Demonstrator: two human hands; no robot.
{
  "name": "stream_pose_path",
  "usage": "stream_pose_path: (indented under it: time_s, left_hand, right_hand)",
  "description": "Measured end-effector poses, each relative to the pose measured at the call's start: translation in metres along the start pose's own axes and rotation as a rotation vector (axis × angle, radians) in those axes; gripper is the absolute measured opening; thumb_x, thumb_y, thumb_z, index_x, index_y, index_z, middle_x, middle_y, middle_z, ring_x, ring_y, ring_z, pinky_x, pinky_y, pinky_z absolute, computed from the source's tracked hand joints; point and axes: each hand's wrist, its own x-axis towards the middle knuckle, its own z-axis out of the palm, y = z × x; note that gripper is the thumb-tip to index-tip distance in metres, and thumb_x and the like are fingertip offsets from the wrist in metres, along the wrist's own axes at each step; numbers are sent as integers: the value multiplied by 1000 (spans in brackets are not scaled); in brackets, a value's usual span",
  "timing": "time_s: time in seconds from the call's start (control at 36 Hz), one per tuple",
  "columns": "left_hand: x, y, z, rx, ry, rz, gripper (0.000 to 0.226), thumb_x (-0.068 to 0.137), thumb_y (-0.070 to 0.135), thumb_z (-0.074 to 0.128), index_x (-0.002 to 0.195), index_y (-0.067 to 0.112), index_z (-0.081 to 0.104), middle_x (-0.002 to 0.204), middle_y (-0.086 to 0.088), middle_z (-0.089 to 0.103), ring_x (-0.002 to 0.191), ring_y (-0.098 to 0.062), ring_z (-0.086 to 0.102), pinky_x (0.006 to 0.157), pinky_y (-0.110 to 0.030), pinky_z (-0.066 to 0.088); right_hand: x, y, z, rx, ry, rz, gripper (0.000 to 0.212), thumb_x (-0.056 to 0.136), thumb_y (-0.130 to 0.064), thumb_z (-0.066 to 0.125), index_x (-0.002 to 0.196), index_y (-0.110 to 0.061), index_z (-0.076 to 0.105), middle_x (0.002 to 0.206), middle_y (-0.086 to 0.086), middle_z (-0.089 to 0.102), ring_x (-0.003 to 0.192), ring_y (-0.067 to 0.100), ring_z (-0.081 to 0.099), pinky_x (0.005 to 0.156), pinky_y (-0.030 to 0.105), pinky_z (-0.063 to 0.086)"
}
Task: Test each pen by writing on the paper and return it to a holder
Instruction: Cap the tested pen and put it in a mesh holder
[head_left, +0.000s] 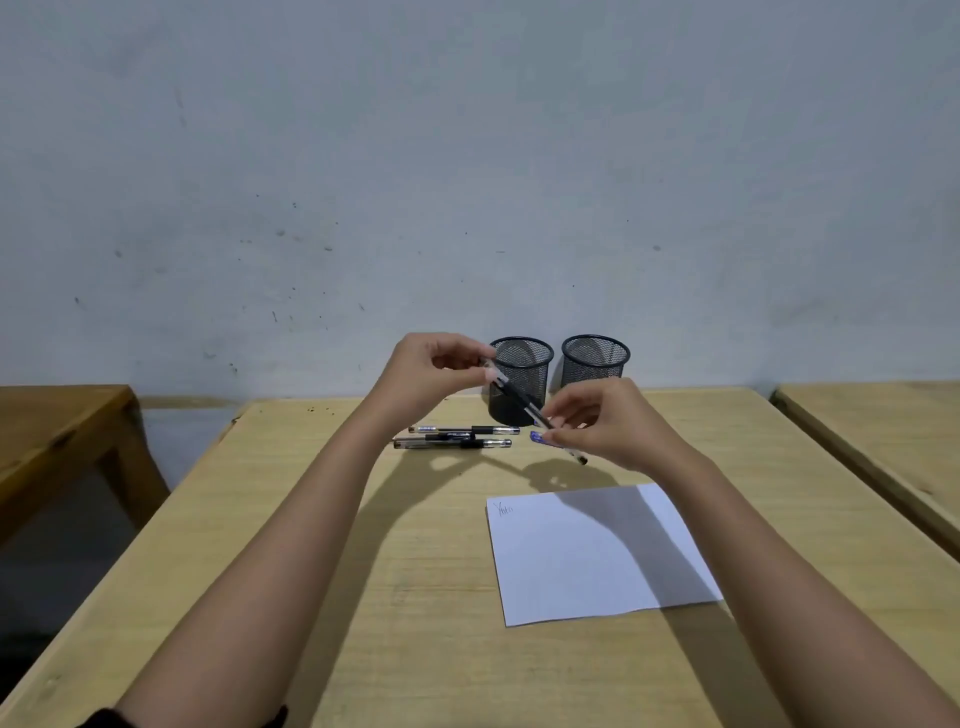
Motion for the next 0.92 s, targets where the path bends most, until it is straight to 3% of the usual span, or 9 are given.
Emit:
stream_pose_path:
  time_s: [0.17,0.25,0.31,0.44,0.5,0.61,0.75,0.83,0.92]
  left_hand:
    - [31,-3,19,-32,97,35,28,84,23,68,110,14,66,101,0,70,94,-8,64,91,-24,50]
    - [43,-28,27,55,94,-42,50,82,28,70,125,10,55,120,-3,63,107,-9,59,100,-26,45]
    - [50,-49,32,129,51,-116,70,77,32,74,136,8,43,136,-6,51,121,-13,50,106,-27,39]
    - [64,-88,46,230,-11,-200,98,69,41,79,146,14,24,149,-1,31,134,-16,35,111,-35,33]
    - [68,-97,51,191,3,-185,98,65,44,81,143,17,29,145,3,38,131,-13,39,110,-37,36]
    - [73,-110,59,44,0,-114,64,68,25,82,119,34,46,116,14,60,108,-2,58,95,-29,50]
    - [77,-113,62,5,36,-103,73,73,23,79,132,28,36,113,16,56,103,1,58,84,-13,49]
    - [78,-113,62,4,47,-91,69,74,19,78,128,33,37,108,23,54,95,11,58,76,-7,47]
    - [77,-115,61,-22,42,-92,70,74,17,77,130,30,38,109,22,55,92,16,58,75,-7,46]
  right_hand:
    - [31,7,-4,-105,151,-13,22,72,-1,69,69,-19,58,63,-3,59,57,11,55,64,24,47]
    - [50,10,-10,-71,318,-16,11,75,-4,67,83,-7,60,73,7,65,66,21,60,68,26,49]
    - [65,13,-14,-4,408,-10,14,77,-7,67,87,-11,58,78,4,66,67,19,62,70,24,51]
    - [106,24,-7,123,425,22,12,80,-11,64,88,-15,55,81,2,67,72,20,69,78,45,56]
    - [119,28,2,99,368,24,7,85,-14,60,90,-12,56,81,4,67,73,20,69,79,46,56]
    - [134,34,18,-22,225,37,7,87,-20,59,86,-13,61,81,5,67,80,23,67,77,39,55]
    - [147,38,23,-90,177,32,10,79,-18,68,73,-16,61,72,3,64,72,21,64,70,31,53]
    - [151,39,24,-155,118,32,9,77,-12,67,85,-10,62,67,0,59,67,17,57,63,23,48]
    - [155,40,24,-168,107,43,15,77,-12,66,91,-6,63,71,3,63,74,24,63,73,34,53]
